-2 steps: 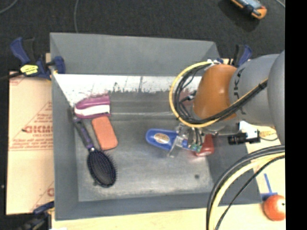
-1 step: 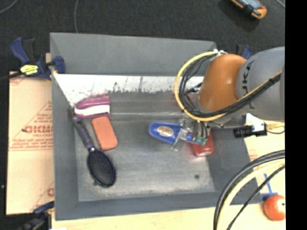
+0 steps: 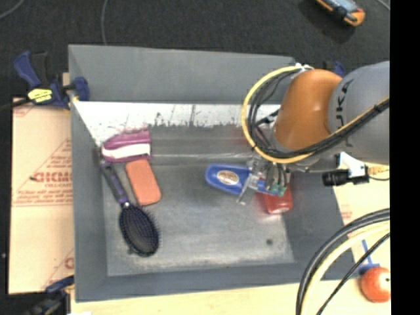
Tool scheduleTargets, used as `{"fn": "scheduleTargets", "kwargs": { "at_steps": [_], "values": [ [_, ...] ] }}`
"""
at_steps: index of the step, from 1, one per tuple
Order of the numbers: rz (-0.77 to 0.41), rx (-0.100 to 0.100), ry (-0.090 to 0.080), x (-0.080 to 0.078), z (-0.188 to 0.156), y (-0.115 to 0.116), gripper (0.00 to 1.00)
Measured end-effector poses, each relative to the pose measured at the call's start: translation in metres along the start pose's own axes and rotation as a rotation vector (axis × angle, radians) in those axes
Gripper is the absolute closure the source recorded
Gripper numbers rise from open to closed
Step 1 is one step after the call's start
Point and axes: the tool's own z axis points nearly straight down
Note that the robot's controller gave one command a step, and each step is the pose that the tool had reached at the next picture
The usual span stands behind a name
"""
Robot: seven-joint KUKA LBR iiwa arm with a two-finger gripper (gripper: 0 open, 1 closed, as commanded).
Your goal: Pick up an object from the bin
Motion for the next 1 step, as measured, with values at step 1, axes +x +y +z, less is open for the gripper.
{"fn": "scheduleTargets", "kwargs": {
  "at_steps": [1],
  "values": [
    [-0.002,0.000,0.000,-0.0003,-0.0187,-0.0002,1.00]
  ]
}}
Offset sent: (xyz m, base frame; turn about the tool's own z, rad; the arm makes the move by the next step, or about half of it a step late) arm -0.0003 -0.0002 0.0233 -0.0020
